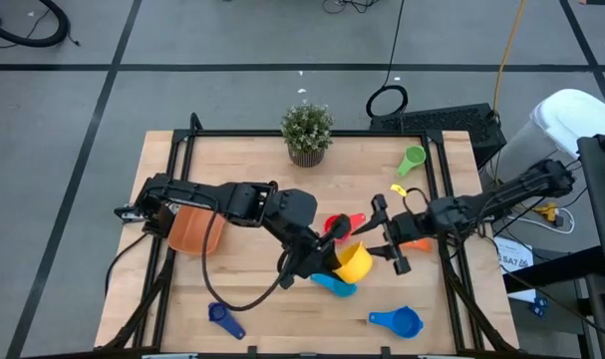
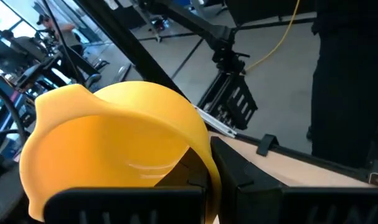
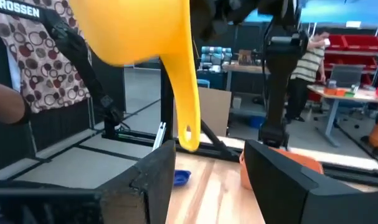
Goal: Nest measuring cups in basket
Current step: Stack the yellow measuring cup on top of the blue measuring cup
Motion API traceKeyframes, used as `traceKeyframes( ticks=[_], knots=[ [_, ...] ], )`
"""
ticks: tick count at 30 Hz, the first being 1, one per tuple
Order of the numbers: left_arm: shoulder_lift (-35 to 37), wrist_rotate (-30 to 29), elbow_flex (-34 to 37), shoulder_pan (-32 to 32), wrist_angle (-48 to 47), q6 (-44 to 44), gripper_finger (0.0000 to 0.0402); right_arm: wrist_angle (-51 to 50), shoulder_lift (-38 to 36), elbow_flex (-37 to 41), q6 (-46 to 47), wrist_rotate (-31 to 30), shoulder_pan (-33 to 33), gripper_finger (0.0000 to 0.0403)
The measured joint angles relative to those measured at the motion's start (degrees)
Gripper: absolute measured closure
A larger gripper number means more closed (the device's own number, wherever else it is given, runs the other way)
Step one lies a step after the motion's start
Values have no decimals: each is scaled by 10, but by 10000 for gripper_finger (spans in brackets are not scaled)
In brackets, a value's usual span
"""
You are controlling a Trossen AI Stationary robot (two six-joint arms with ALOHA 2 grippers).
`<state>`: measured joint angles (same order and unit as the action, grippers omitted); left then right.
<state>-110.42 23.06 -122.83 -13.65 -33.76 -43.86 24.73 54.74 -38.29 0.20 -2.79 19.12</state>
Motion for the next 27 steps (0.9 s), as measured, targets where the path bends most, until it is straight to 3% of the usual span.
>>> traceKeyframes(
  ticks=[9,27],
  knots=[
    [-8,24,1,2,16,8,398,113,77,3,7,1,1,218],
    [-11,24,1,2,39,3,398,150,84,3,32,14,0,219]
  ],
)
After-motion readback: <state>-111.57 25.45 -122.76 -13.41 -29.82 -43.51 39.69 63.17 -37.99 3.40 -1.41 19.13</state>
